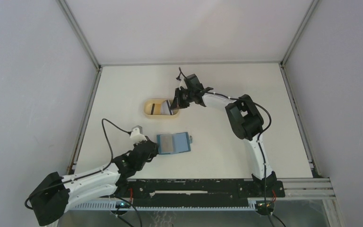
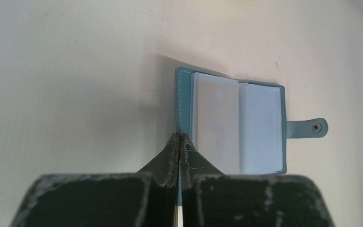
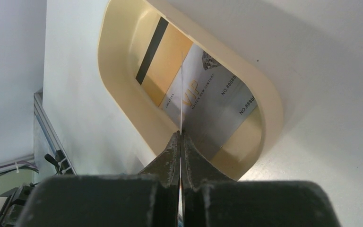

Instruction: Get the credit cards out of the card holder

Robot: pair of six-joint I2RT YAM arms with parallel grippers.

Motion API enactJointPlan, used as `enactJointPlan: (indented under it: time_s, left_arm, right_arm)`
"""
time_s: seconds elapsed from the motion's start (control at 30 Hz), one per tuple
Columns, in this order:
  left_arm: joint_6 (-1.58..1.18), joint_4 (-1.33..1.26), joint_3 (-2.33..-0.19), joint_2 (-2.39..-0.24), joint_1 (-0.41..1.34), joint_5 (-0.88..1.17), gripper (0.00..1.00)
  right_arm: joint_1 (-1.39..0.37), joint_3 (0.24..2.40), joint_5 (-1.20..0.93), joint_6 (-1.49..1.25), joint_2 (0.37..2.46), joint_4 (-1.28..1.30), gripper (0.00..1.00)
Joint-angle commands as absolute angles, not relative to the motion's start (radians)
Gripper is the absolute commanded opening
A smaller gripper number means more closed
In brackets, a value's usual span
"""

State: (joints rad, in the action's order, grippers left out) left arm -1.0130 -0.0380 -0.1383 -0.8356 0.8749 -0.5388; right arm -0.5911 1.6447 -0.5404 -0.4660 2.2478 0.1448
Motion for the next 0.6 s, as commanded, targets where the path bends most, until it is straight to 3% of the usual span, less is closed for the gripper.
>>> enactJointPlan:
  time_s: [0.0, 0.1, 0.23, 0.33, 0.43, 0.57]
  left_arm:
    - [-1.007, -0.030, -0.127, -0.799, 0.879, -0.554, 0.00]
    - [-1.007, -0.030, -0.122, -0.799, 0.879, -0.555, 0.00]
    - [-1.006, -0.029, -0.119, -0.798, 0.880, -0.559, 0.00]
    - [-1.003, -0.029, -0.122, -0.803, 0.879, -0.564, 0.00]
    - [-0.992, -0.029, -0.132, -0.808, 0.880, -0.567, 0.00]
    - [-0.981, -0.036, -0.140, -0.812, 0.879, -0.573, 0.00]
  right_arm:
    - [-0.597, 1.678, -0.510, -0.499, 2.234, 0.134, 0.00]
    - [-0.595, 1.683, -0.502, -0.473, 2.229, 0.164, 0.10]
    - [-0.584, 1.667, -0.514, -0.418, 2.188, 0.176, 0.43]
    - [-0.574, 1.679, -0.536, -0.367, 2.140, 0.200, 0.62]
    - [-0.535, 1.644, -0.560, -0.334, 2.035, 0.195, 0.69]
    - [-0.447, 1.415, -0.581, -0.408, 1.784, -0.009, 0.75]
